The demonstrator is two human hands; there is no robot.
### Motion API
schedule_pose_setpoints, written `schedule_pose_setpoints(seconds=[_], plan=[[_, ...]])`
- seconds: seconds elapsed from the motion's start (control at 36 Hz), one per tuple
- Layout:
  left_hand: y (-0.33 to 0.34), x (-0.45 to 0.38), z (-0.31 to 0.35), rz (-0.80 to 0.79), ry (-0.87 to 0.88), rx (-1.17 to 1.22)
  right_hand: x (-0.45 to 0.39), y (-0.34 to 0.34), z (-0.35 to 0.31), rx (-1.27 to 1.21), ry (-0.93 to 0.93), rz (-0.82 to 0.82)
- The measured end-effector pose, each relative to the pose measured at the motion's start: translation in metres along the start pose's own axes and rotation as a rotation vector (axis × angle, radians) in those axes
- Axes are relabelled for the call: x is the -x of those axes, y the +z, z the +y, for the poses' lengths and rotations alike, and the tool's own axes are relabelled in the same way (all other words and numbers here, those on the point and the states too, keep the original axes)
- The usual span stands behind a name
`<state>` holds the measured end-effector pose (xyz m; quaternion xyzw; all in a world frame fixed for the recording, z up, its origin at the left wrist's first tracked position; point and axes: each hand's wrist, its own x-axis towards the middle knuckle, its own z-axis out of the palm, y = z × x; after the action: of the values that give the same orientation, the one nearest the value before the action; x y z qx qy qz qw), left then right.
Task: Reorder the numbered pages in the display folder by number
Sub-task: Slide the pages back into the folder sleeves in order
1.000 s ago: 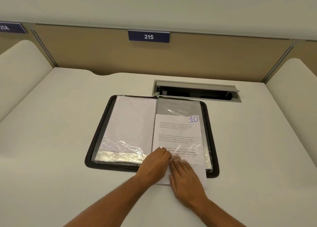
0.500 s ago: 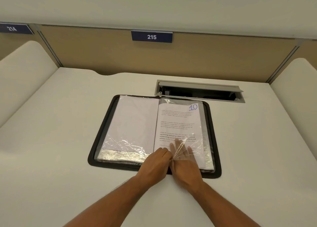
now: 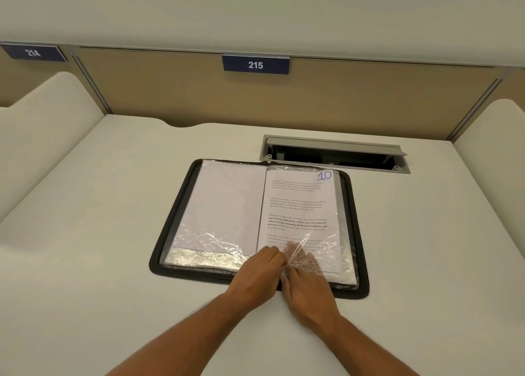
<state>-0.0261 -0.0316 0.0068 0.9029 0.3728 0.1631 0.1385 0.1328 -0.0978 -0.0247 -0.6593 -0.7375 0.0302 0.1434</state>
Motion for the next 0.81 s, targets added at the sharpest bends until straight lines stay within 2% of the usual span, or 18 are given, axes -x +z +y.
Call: schedule_pose_setpoints(seconds=[0.11,0.28,0.42,0.61,0.81], plan=[[-0.004,0.0,0.002,0.018,-0.004,-0.016,-0.014,0.014,0.008,0.023,-0.006,-0.08],[-0.005,-0.001,0.004,0.008,-0.012,-0.039,-0.024,0.014,0.013,0.048,-0.013,-0.092],[-0.007,-0.002,0.003,-0.004,-0.016,-0.052,-0.015,0.007,0.014,0.038,0.076,-0.119],[-0.002,-0.005,0.002,-0.017,-0.037,-0.066,-0.001,-0.002,0.021,0.019,0.098,-0.039],[0.006,-0.003,0.003,-0.109,-0.113,-0.097,0.026,-0.001,0.022,0.014,0.058,0.184]])
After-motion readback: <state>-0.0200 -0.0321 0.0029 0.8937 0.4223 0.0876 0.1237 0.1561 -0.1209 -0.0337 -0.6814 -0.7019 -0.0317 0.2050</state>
